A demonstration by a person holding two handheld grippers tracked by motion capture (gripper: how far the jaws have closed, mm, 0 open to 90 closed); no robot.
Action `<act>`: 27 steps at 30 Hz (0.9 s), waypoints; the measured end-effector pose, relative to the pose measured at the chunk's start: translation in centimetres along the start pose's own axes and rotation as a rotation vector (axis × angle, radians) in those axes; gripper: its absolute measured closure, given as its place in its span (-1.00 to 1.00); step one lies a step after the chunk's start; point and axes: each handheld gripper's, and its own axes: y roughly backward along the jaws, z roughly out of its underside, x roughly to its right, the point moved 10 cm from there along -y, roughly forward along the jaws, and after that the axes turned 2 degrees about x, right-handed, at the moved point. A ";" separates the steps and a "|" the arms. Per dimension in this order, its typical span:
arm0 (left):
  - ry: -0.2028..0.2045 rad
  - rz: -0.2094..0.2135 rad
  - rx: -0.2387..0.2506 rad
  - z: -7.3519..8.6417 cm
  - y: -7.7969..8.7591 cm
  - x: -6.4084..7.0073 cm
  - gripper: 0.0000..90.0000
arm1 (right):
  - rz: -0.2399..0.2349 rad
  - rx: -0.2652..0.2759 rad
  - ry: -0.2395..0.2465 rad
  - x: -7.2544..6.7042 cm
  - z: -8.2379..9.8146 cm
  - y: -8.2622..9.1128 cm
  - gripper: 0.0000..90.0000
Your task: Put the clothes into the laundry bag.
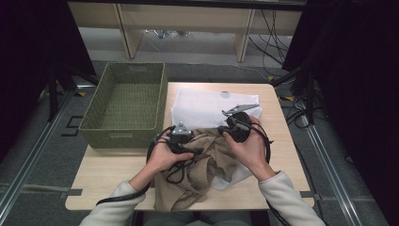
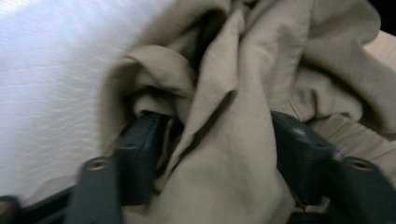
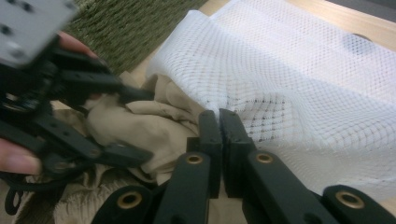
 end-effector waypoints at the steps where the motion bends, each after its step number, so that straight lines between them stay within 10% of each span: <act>1: -0.011 -0.002 -0.003 0.2 -0.2 0.0 0.02 | 0.004 0.005 0.033 0.2 0.0 -0.1 1.00; 7: 0.035 -0.024 0.005 0.4 -0.5 0.5 0.61 | -0.002 0.014 0.057 -0.3 -0.1 -0.3 1.00; 17: -0.003 -0.010 0.088 -3.8 1.6 5.8 0.67 | -0.015 0.052 0.059 -1.4 -0.7 0.9 1.00; 27: 0.057 -0.066 0.078 -3.6 -1.7 2.9 0.66 | -0.087 0.089 0.040 -3.0 -1.3 2.0 1.00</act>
